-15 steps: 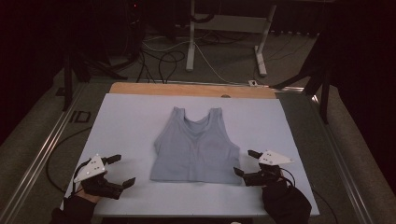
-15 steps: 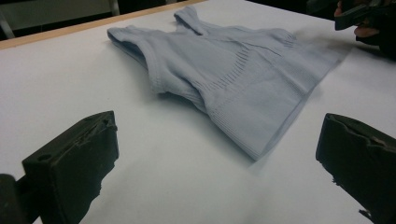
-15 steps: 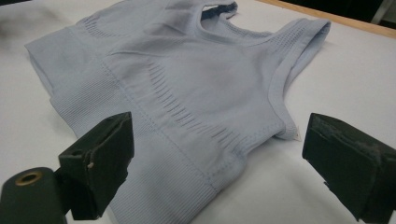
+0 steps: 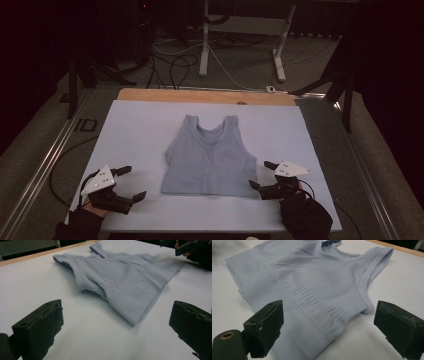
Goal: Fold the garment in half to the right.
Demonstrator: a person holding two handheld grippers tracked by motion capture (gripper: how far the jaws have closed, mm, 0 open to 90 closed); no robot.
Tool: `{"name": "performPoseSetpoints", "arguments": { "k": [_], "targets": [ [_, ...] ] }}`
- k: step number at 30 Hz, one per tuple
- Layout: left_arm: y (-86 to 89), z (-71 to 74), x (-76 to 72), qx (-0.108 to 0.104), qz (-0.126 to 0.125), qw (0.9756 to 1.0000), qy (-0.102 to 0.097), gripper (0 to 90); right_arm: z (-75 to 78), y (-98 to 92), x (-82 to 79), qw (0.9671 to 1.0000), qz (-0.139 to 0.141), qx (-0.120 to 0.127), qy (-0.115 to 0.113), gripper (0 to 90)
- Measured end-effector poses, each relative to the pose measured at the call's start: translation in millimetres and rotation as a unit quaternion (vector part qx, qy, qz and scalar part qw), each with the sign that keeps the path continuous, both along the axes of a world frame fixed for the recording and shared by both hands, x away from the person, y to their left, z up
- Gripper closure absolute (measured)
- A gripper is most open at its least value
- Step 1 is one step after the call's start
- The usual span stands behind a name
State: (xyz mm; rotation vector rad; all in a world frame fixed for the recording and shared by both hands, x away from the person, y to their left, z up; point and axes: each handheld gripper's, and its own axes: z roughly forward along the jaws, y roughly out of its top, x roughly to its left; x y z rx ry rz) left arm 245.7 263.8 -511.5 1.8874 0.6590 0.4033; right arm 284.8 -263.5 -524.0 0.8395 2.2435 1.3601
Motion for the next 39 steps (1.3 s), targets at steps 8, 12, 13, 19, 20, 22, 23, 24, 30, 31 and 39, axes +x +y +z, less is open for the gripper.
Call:
{"name": "performPoseSetpoints", "arguments": {
  "k": [8, 12, 13, 19, 20, 22, 23, 24, 30, 31, 39],
  "targets": [
    [-2.2, 2.3, -1.0, 0.005, 0.0, 1.0, 0.0, 0.3, 1.2, 1.2, 0.1, 1.0, 0.002, 0.005, 0.006, 9.0],
    [-5.4, 6.2, -2.3, 0.012, -0.007, 0.9999, -0.003, 0.3, 8.3, 3.9, -2.1, 1.0, 0.003, 0.008, 0.002, 9.0],
    [-5.4, 6.2, -2.3, 0.012, -0.007, 0.9999, -0.003, 0.3, 8.3, 3.9, -2.1, 1.0, 0.003, 0.008, 0.002, 9.0],
    [-9.0, 11.8, -3.2, 0.014, -0.014, 0.9998, -0.002, 0.3, 15.8, 9.5, -2.1, 0.9998, 0.015, 0.006, 0.012, 9.0],
    [-9.4, 12.7, -3.2, 0.015, -0.015, 0.9998, -0.003, 0.3, 17.3, 10.4, -1.9, 0.9998, 0.015, 0.004, 0.012, 9.0],
    [-9.5, 13.6, -3.2, 0.014, -0.015, 0.9998, -0.002, 0.3, 18.5, 11.2, -1.0, 0.9998, 0.016, 0.004, 0.011, 9.0],
    [-9.5, 14.4, -3.1, 0.012, -0.014, 0.9998, 0.0, 0.3, 19.7, 12.2, -0.1, 0.9998, 0.017, 0.004, 0.012, 9.0],
    [-9.5, 15.3, -3.2, 0.013, -0.013, 0.9998, 0.0, 0.3, 22.8, 14.8, 1.2, 0.9998, 0.018, 0.0, 0.012, 9.0],
    [-9.8, 22.4, -3.4, 0.017, -0.011, 0.9998, 0.002, 0.3, 35.4, 20.1, 8.7, 0.9998, 0.02, 0.002, 0.003, 9.0],
    [-9.7, 23.9, -3.5, 0.019, -0.01, 0.9998, 0.0, 0.3, 41.3, 22.7, 12.3, 0.9995, 0.03, 0.007, -0.004, 9.1],
    [-11.8, 30.1, -2.0, 0.023, -0.016, 0.9996, 0.008, 0.2, 58.5, 38.9, 30.6, 0.9987, 0.048, -0.002, -0.017, 9.1]
  ]
}}
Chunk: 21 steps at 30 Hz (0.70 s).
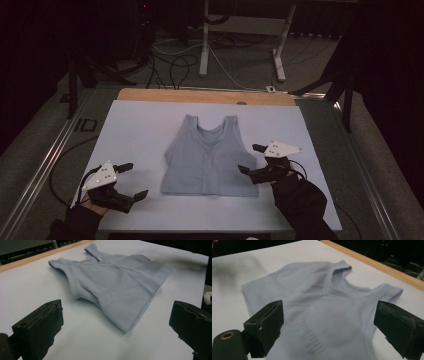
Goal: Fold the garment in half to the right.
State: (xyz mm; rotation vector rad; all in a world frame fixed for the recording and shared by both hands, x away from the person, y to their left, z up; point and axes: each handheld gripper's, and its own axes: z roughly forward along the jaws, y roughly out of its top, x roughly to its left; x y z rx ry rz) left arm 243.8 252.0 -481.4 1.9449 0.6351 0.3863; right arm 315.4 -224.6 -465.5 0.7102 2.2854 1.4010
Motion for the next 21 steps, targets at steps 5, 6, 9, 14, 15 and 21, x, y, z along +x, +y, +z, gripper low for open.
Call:
{"name": "performPoseSetpoints", "arguments": {
  "k": [5, 6, 9, 14, 15, 21],
  "targets": [
    [-4.4, 5.8, 3.0, 0.001, -0.008, 1.0, 0.001, 0.3, 8.0, 10.9, 8.8, 0.9999, 0.01, -0.009, -0.011, 9.1],
    [-4.4, 5.8, 3.0, 0.001, -0.008, 1.0, 0.001, 0.3, 10.3, 14.5, 11.8, 0.9998, 0.011, -0.009, -0.012, 9.1],
    [-10.4, 9.3, 5.6, 0.002, -0.014, 0.9999, 0.003, 0.3, 15.6, 26.6, 21.5, 0.9996, 0.02, -0.009, -0.015, 9.1],
    [-15.9, 9.7, 7.8, 0.0, -0.019, 0.9998, 0.006, 0.2, 19.9, 42.6, 34.4, 0.999, 0.04, -0.005, -0.018, 9.1],
    [-16.7, 9.8, 8.3, 0.0, -0.02, 0.9998, 0.007, 0.3, 20.9, 45.8, 36.6, 0.999, 0.041, -0.007, -0.019, 9.1],
    [-23.0, 12.9, 10.2, 0.005, -0.019, 0.9997, 0.01, 0.3, 25.5, 62.8, 52.7, 0.9985, 0.051, -0.007, -0.017, 9.1]
  ]
}}
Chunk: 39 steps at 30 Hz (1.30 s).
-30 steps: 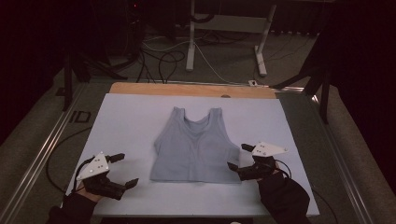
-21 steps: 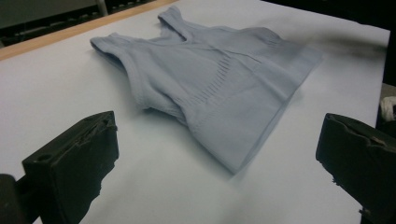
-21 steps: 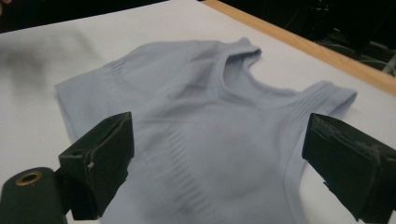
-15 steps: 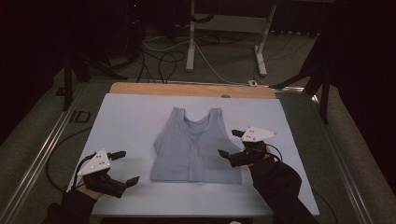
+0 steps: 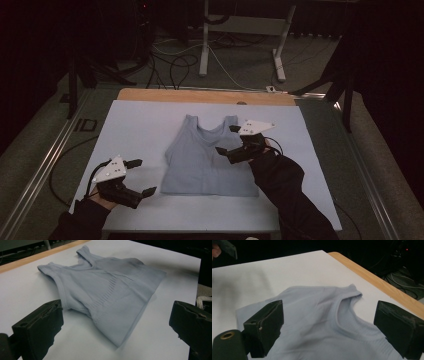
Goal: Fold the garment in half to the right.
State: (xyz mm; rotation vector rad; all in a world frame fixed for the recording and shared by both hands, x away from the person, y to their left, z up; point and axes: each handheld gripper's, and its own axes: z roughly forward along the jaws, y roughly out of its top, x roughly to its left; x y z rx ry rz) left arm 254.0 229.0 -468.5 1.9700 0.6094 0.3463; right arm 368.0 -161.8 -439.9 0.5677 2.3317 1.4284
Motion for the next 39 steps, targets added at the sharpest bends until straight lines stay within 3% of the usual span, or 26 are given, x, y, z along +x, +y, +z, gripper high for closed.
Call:
{"name": "performPoseSetpoints", "arguments": {
  "k": [3, 12, 19, 32, 39],
  "targets": [
    [-6.3, 1.6, 2.2, 0.002, 0.006, 1.0, 0.003, 0.3, 1.1, 6.0, 9.3, 0.9999, 0.002, 0.011, 0.007, 9.1],
    [-18.8, -0.1, 8.1, 0.013, 0.017, 0.9997, 0.012, 0.3, 2.6, 23.0, 28.5, 1.0, 0.007, -0.004, 0.005, 9.1],
    [-27.4, 0.9, 10.1, 0.024, 0.028, 0.9992, 0.012, 0.3, 5.1, 33.8, 40.7, 0.9999, 0.007, 0.0, 0.01, 9.1],
    [-40.4, 2.4, 10.4, 0.043, 0.025, 0.9986, 0.017, 0.3, 8.0, 59.7, 65.1, 0.9998, 0.015, -0.006, 0.015, 9.1],
    [-43.2, -0.9, 11.9, 0.042, 0.032, 0.9984, 0.021, 0.3, 4.7, 73.6, 79.1, 0.9996, 0.014, -0.012, 0.021, 9.2]
  ]
}}
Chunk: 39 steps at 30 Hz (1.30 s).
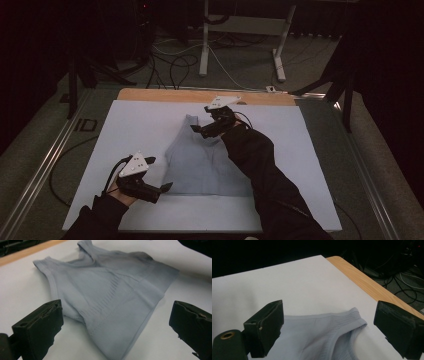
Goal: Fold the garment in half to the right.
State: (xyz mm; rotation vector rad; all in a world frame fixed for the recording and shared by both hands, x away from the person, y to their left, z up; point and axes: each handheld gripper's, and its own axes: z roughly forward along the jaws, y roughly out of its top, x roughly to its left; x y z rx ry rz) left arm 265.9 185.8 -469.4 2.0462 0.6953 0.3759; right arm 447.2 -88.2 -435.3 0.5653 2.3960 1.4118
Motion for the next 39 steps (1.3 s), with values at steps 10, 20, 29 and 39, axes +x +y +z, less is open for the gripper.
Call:
{"name": "performPoseSetpoints", "arguments": {
  "k": [10, 20, 29, 39],
  "targets": [
    [-8.8, -15.1, 5.5, 0.03, 0.009, 0.9984, 0.048, 0.3, -8.3, 21.3, 20.7, 0.9997, 0.003, -0.02, 0.01, 9.1],
    [-13.9, -33.1, 7.4, 0.072, -0.015, 0.9954, 0.062, 0.4, -17.4, 38.5, 32.7, 0.9993, 0.01, -0.029, 0.023, 9.2],
    [-17.0, -47.3, 13.7, 0.091, -0.013, 0.9912, 0.095, 6.1, -31.3, 49.4, 38.9, 0.9986, 0.011, -0.038, 0.034, 9.2],
    [-20.1, -58.3, 18.8, 0.111, -0.009, 0.9863, 0.121, 25.1, -37.5, 51.9, 43.1, 0.9982, 0.01, -0.045, 0.04, 9.1]
  ]
}}
